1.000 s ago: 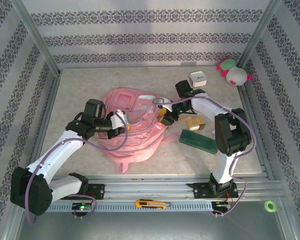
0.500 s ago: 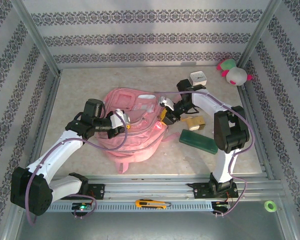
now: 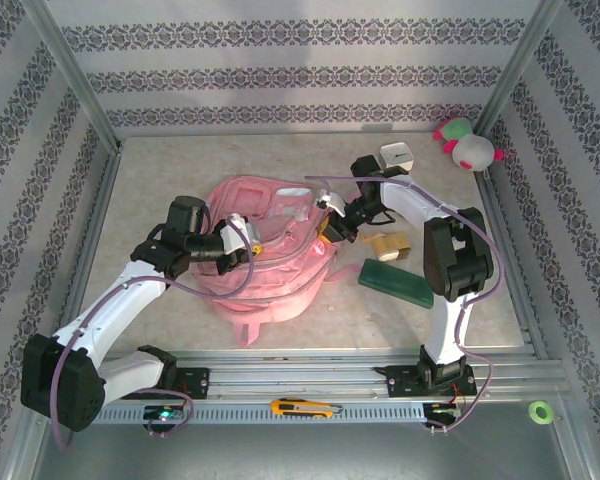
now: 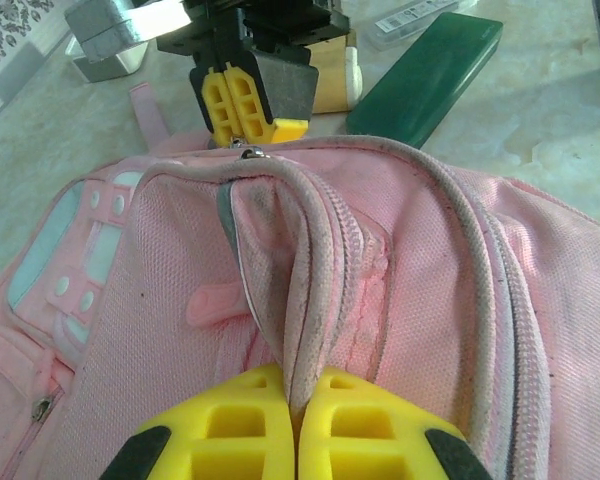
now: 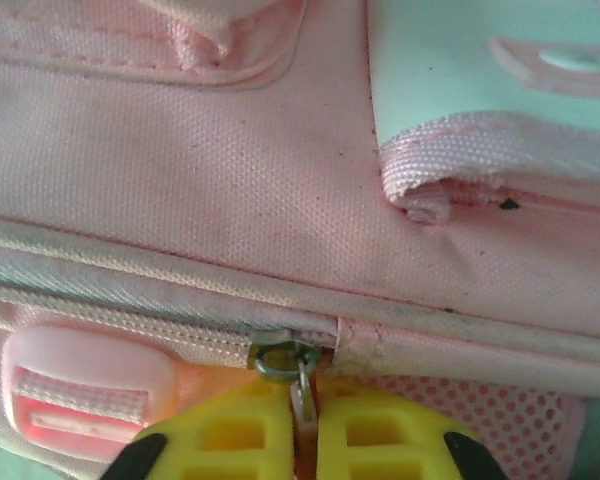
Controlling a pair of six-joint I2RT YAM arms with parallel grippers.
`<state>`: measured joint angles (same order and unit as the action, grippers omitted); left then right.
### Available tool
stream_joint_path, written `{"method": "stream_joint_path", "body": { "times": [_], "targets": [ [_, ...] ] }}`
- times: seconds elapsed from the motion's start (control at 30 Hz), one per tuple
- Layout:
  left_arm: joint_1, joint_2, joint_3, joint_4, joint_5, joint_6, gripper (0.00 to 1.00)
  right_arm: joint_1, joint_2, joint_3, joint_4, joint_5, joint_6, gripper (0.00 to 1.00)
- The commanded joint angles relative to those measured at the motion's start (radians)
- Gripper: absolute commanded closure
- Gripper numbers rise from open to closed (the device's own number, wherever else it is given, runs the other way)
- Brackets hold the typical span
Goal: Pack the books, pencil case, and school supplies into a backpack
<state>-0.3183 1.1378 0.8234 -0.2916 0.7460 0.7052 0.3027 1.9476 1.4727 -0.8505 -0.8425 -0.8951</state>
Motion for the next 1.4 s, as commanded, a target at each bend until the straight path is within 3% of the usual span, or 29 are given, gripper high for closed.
{"method": "stream_joint_path", "body": {
  "times": [0.0, 0.33, 0.57, 0.8, 0.97, 1.13, 1.37],
  "targets": [
    [0.014, -0.04, 0.038, 0.148, 0.004, -0.027, 1.0, -0.022, -0.059, -0.006, 0.001, -0.114, 0.02, 1.0],
    [0.002, -0.044, 0.039, 0.108, -0.171, -0.045, 1.0, -0.001, -0.191, -0.089, 0.085, -0.117, 0.181, 1.0],
    [-0.043, -0.041, 0.062, 0.055, -0.254, -0.036, 1.0, 0.045, -0.199, -0.052, 0.068, 0.017, 0.373, 1.0],
    [-0.045, -0.057, 0.079, -0.041, -0.391, -0.021, 1.0, 0.039, -0.18, 0.033, -0.038, 0.098, 0.453, 1.0],
    [-0.053, -0.079, 0.067, -0.093, -0.419, 0.002, 1.0, 0.061, -0.176, 0.042, -0.053, 0.085, 0.501, 1.0],
    [-0.057, -0.094, 0.043, -0.103, -0.428, -0.004, 1.0, 0.091, -0.186, 0.025, -0.026, 0.278, 0.63, 1.0],
    [-0.061, -0.098, 0.0, -0.096, -0.418, -0.018, 1.0, 0.102, -0.211, -0.141, 0.148, 0.178, 0.788, 1.0]
  ]
}}
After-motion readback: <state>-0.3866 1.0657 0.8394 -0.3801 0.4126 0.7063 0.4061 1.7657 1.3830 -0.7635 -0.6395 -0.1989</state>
